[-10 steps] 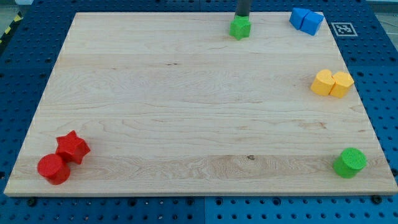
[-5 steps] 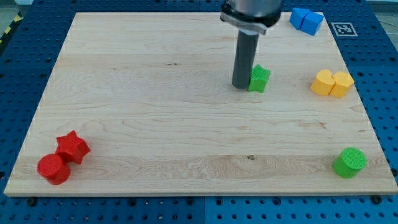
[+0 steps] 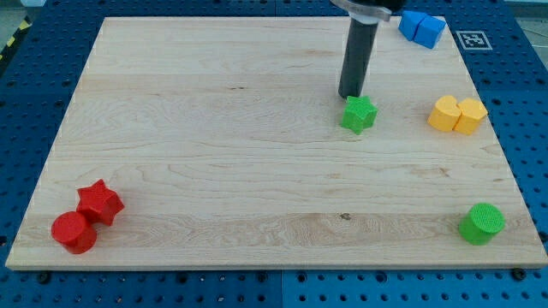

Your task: Place the green star to the left side of the green circle

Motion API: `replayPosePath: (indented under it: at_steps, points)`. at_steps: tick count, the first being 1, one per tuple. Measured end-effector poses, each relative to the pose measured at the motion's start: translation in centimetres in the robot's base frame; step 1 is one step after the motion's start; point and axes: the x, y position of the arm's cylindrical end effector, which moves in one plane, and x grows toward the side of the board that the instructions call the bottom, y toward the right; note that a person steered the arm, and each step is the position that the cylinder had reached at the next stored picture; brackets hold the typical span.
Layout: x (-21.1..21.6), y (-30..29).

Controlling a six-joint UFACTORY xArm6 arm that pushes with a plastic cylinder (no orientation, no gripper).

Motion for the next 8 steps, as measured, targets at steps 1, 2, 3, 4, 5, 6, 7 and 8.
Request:
replayPosePath:
  at_steps: [1,2,3,4,5,6,7,8]
  points:
    - [4.4,0.0]
    - [8.0,0.0]
    - [11.5,0.0]
    - [14.1,-1.4]
    - [18.5,-1.1]
    - [21.2,0.3]
    - [22.0,1.8]
    - [22.0,3.5]
